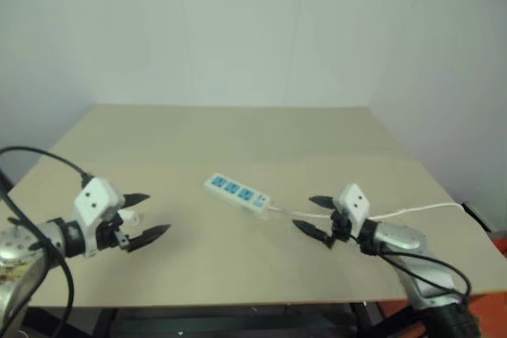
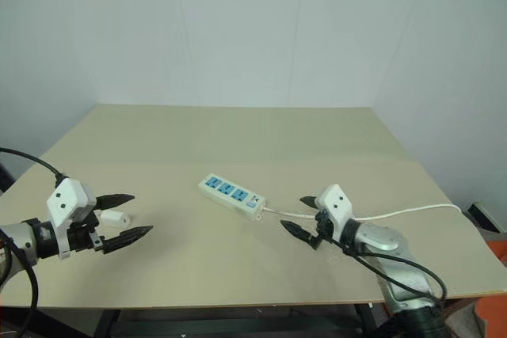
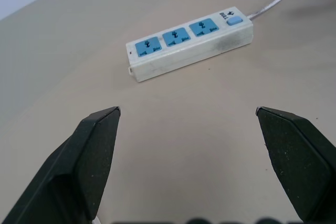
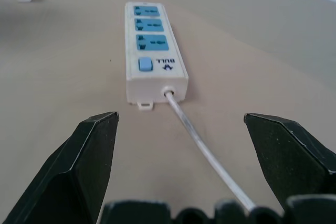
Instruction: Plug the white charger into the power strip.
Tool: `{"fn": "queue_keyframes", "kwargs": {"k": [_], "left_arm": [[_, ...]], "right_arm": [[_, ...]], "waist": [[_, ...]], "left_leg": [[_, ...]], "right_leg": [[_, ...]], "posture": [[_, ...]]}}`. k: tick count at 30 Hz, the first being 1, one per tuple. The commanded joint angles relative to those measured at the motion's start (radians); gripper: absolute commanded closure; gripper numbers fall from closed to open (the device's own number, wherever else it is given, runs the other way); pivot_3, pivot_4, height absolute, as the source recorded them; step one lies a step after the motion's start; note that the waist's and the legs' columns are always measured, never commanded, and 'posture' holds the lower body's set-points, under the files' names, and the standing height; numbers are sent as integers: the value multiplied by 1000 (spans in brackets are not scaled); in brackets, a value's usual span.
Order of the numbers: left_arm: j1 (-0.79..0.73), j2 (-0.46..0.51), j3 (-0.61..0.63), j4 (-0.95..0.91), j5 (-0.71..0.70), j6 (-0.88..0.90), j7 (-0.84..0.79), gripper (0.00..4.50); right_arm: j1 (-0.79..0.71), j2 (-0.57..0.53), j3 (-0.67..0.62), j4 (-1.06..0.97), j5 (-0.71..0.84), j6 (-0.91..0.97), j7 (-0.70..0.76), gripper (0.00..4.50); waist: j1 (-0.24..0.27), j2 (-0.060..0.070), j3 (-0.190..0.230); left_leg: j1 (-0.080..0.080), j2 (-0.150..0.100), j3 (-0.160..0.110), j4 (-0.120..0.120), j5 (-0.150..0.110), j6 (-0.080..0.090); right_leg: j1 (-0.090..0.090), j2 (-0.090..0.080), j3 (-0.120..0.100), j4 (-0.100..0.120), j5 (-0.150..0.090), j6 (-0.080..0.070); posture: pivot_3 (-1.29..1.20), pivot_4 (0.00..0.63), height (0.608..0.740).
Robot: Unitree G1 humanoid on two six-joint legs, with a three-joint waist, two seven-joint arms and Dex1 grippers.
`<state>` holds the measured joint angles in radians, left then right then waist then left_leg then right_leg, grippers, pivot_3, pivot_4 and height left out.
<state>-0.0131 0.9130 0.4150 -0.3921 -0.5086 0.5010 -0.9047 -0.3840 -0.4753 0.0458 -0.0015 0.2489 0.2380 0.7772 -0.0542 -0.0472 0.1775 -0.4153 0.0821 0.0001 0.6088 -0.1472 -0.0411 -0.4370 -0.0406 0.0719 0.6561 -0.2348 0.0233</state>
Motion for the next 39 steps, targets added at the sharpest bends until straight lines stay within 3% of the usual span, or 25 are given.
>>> {"fn": "queue_keyframes", "kwargs": {"k": [1,7,16,25,39], "left_arm": [[-32,-1,-9,9,4,-27,2,0],[-63,-4,-35,32,11,-44,-2,0],[-19,-4,6,-6,-9,-46,-7,0],[8,-9,41,-30,-48,-45,-22,0],[16,-9,54,-35,-82,-48,-41,0]], "right_arm": [[-105,98,43,130,-25,-118,-7,32],[-315,249,62,536,-70,-311,19,32],[-518,312,43,980,-119,-499,67,32],[-586,374,28,1155,-155,-547,73,32],[-594,397,35,1245,-245,-540,82,32]], "waist": [[-4,0,0],[-13,0,0],[-17,0,0],[-19,1,0],[-21,1,0]], "left_leg": [[0,0,0,0,0,0],[-2,0,0,0,0,1],[-1,0,0,0,0,1],[-1,0,0,-1,0,1],[-1,0,0,-1,0,1]], "right_leg": [[0,0,0,0,0,0],[0,0,0,0,3,5],[0,0,0,0,4,7],[0,1,0,1,4,6],[0,1,0,1,4,6]], "posture": [[0,150,740],[0,150,740],[0,150,740],[0,150,740],[0,150,740]]}}
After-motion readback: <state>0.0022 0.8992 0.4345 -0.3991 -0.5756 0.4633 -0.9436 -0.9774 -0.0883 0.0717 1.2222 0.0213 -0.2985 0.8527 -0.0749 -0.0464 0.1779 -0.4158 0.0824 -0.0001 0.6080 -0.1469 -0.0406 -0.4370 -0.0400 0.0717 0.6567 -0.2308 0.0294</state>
